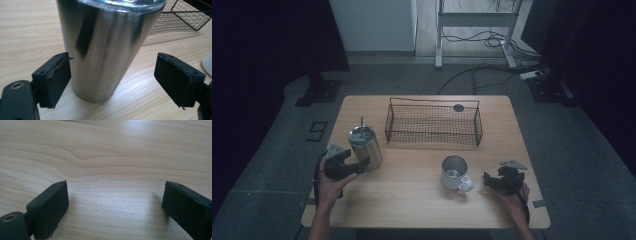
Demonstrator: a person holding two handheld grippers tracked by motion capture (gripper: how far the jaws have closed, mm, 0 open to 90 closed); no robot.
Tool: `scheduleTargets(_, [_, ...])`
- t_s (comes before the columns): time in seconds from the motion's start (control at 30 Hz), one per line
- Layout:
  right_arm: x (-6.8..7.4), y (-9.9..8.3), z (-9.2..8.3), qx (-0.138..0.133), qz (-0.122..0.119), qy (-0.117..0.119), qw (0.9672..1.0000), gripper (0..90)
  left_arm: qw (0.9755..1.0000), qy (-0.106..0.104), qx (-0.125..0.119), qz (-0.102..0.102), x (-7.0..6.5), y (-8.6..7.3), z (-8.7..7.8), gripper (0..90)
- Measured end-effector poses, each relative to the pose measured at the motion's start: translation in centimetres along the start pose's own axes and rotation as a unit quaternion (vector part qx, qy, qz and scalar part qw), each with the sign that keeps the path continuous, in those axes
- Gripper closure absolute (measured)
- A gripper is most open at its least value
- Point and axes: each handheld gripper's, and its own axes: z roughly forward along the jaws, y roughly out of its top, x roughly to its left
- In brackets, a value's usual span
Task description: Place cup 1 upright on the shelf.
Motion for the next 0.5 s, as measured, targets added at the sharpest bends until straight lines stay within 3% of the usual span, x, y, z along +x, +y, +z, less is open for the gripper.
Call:
scheduleTargets(0.2, [0.0,0.0,0.0,0.000,0.001,-0.003,1.0000,7.5,0.9998,-0.016,-0.002,-0.008,0.7,0.2,0.2,15.5])
scheduleTargets(0.33, [0.0,0.0,0.0,-0.001,0.002,-0.003,1.0000,7.7,1.0000,0.003,0.000,-0.009,1.0,0.4,0.6,15.0])
scheduleTargets(0.5, [0.0,0.0,0.0,-0.001,0.002,-0.003,1.0000,7.8,1.0000,0.005,0.002,-0.004,1.0,0.5,1.2,12.7])
